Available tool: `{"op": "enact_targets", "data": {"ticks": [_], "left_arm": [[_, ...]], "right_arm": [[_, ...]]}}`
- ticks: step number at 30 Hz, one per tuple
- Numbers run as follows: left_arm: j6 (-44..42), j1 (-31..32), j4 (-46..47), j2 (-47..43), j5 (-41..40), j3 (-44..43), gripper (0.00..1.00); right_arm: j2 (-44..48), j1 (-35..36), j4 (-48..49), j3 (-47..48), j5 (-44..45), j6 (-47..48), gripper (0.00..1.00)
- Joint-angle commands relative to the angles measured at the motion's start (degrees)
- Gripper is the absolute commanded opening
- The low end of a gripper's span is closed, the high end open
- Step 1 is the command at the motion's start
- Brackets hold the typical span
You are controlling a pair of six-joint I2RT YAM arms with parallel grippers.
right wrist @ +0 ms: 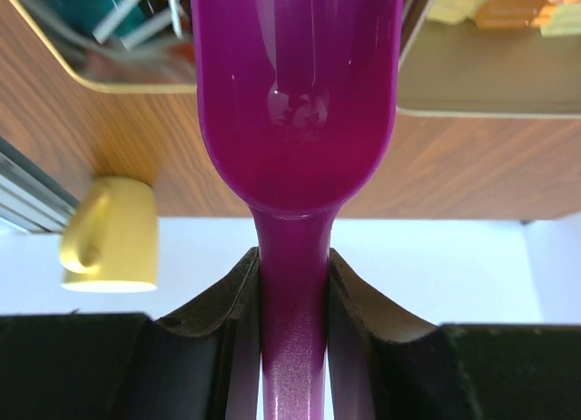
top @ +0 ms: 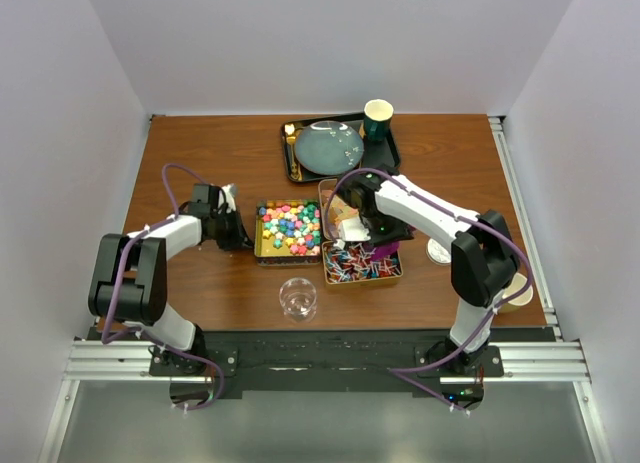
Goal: Pack the candies
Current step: Scoop the fake candies from the storage box.
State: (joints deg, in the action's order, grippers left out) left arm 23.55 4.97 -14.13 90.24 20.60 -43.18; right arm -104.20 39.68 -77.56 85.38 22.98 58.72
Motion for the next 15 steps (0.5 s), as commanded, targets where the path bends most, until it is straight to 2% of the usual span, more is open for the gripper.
{"op": "enact_targets", "data": {"ticks": [1, 6, 15], "left_arm": [[0.3, 0.5, 1.4, 1.3, -0.1, 0.8, 0.00], [0.3, 0.7, 1.7, 2.0, 0.1, 0.7, 0.00], [0.6, 1.6, 2.6, 2.1, 0.9, 0.9, 0.00]], "right_arm": [[0.0, 0.4, -10.2, 0.2, -4.9, -3.5, 0.00], [-1.2, 1.3, -8.4, 0.0, -4.5, -2.7, 0.00], [-6.6, 7.7, -4.8, 1.7, -6.5, -3.4, 0.00]]}}
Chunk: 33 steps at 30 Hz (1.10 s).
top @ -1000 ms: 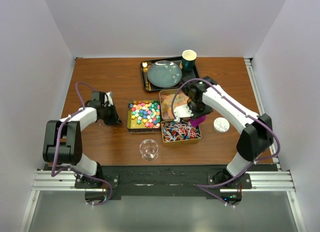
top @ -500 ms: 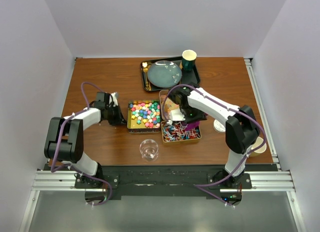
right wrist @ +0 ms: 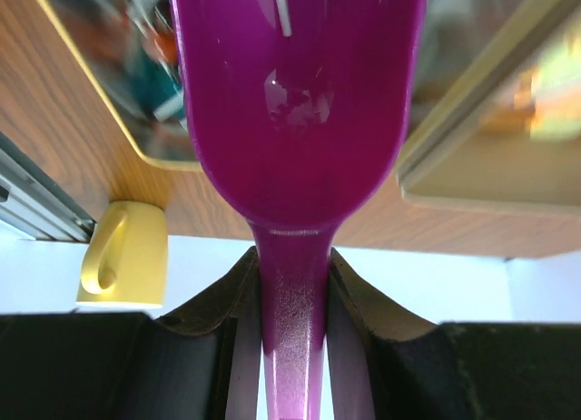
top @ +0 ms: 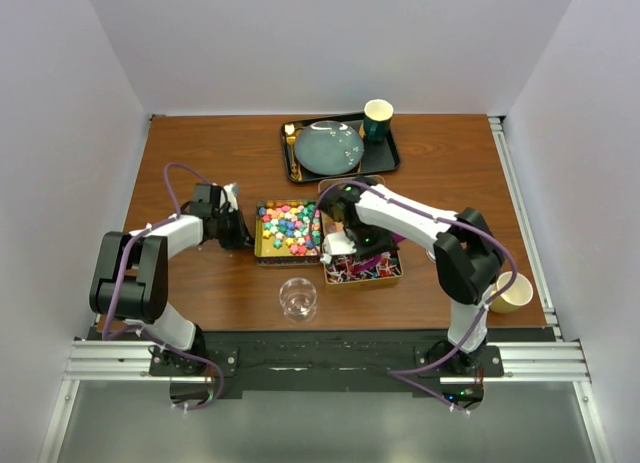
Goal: Pack the candies
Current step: Scoop the fake candies from the storage box.
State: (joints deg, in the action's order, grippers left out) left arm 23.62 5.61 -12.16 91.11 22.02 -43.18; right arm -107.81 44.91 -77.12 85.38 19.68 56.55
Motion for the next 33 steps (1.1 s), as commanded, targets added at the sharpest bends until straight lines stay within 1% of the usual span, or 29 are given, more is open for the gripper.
{"op": "enact_targets", "data": {"ticks": [1, 4, 8, 12, 15, 17, 19, 20, 22, 23, 26, 29, 33], "left_arm": [[0.6, 1.1, 0.6, 1.2, -0.4, 0.8, 0.00], [0.6, 1.0, 0.6, 0.8, -0.5, 0.5, 0.00], [0.5, 1.0, 0.5, 0.2, -0.1, 0.1, 0.00], [0.1, 1.0, 0.4, -0.1, 0.0, -0.3, 0.00], [-0.5, 0.8, 0.8, -0.1, 1.3, -0.9, 0.00], [-0.9, 0.5, 0.8, -0.1, 2.1, -1.2, 0.00], [-1.8, 0.0, 0.8, -0.2, 2.6, -1.5, 0.00], [-2.2, -0.2, 0.8, -0.6, 2.8, -1.6, 0.02], [-3.4, -0.5, 0.9, -1.5, 2.4, -1.4, 0.08], [-3.8, -0.7, 1.0, -2.8, 2.2, -1.0, 0.13], [-5.7, -1.3, 1.2, -4.6, 1.7, -0.2, 0.22], [-7.6, -2.3, 0.9, -4.7, 1.4, -0.7, 0.24], [-9.8, -3.1, -0.1, -3.8, 1.4, -3.6, 0.25]], "right_arm": [[-3.6, 3.0, -4.7, 2.5, -3.7, -2.2, 0.00], [-5.7, 3.3, -2.9, 4.1, -5.9, -4.6, 0.00], [-5.7, 3.0, 0.7, 3.0, -8.5, -6.5, 0.00], [-2.7, 2.0, 6.3, -1.8, -10.5, -7.1, 0.00], [0.0, -0.1, 9.9, -4.6, -15.3, -7.3, 0.00], [2.2, -1.5, 12.8, -6.7, -18.4, -6.5, 0.00], [3.4, -1.9, 15.1, -8.8, -19.5, -4.3, 0.00], [4.1, -2.0, 16.5, -9.8, -19.5, -3.9, 0.00], [5.7, -2.7, 18.7, -11.3, -22.3, -2.9, 0.00], [5.9, -2.8, 19.0, -11.5, -22.8, -2.9, 0.00], [6.0, -3.9, 19.6, -11.5, -24.9, -2.9, 0.00], [6.2, -5.4, 19.9, -11.6, -25.7, -2.9, 0.00], [7.3, -7.5, 20.1, -12.3, -26.4, -2.4, 0.00]]}}
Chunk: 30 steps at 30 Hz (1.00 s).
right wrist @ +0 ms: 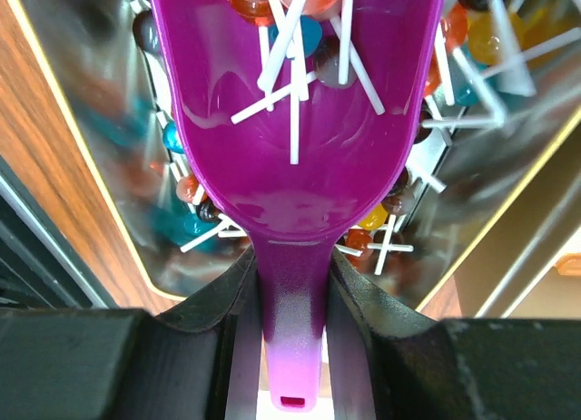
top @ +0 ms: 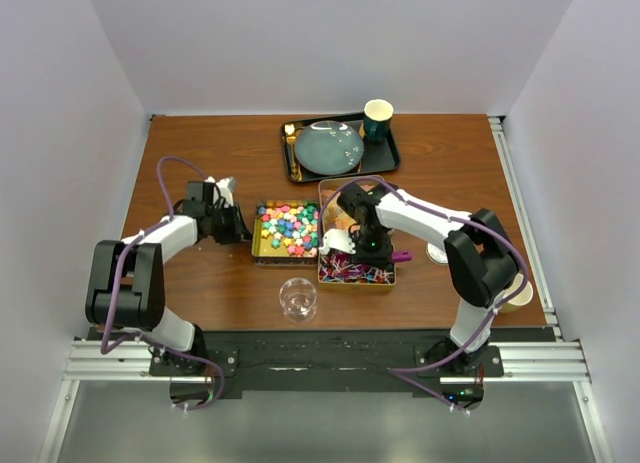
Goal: Pack the candies
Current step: Scoop the fake candies from the storage box.
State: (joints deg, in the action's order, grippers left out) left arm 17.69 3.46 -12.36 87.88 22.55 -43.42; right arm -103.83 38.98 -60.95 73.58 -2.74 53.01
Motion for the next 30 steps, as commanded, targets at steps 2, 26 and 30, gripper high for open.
{"op": "enact_targets", "data": {"ticks": [2, 26, 30], "left_arm": [[-4.3, -1.0, -0.2, 0.1, 0.7, -4.1, 0.26], [-6.5, -2.8, 0.1, 1.3, 1.7, -7.2, 0.42], [-7.3, -2.9, 0.1, 1.4, 2.2, -7.6, 0.45]], "right_arm": [[3.9, -2.3, 3.9, -1.5, -3.9, 2.0, 0.00], [13.8, -8.0, 8.8, -12.1, -10.8, 2.7, 0.00], [18.1, -10.0, 9.4, -13.5, -16.8, 4.6, 0.00]]}}
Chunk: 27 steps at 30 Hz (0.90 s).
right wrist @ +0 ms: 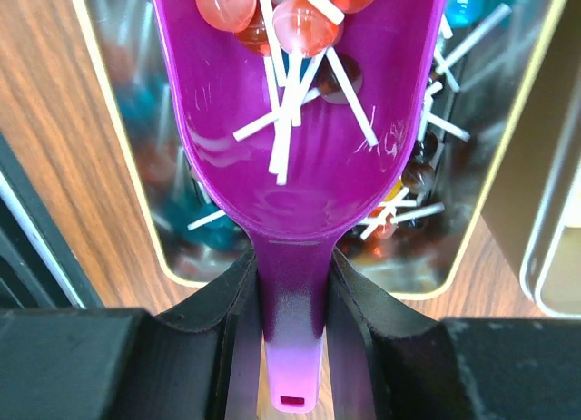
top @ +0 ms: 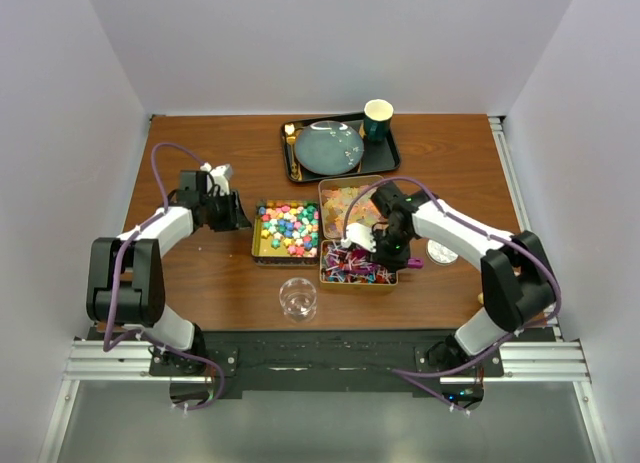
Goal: Pack the candies
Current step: Scoop the fake candies from the storage box, then place the fake candies in the packing bottle.
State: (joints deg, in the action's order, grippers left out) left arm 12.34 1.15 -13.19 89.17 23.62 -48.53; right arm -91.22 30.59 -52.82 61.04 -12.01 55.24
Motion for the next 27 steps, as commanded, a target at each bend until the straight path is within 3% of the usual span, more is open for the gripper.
{"op": "enact_targets", "data": {"ticks": [1, 9, 18, 27], "left_arm": [[-2.1, -0.7, 1.0, 0.0, 1.2, -2.4, 0.48], [-2.1, -1.1, 2.5, -0.7, 2.2, -2.3, 0.53], [-3.6, -4.0, 1.6, -0.7, 1.7, -6.0, 0.58], [-3.9, -5.5, -1.7, -1.1, -1.1, -10.3, 0.66]], "right_arm": [[6.7, -1.8, 3.3, -2.6, -8.5, 2.8, 0.00], [13.1, -1.6, 5.4, -2.9, -11.1, 0.0, 0.00], [6.9, 5.2, -13.4, 13.8, 3.7, 7.0, 0.00], [-1.1, 15.9, -25.7, 29.6, 11.9, 4.4, 0.00]]}}
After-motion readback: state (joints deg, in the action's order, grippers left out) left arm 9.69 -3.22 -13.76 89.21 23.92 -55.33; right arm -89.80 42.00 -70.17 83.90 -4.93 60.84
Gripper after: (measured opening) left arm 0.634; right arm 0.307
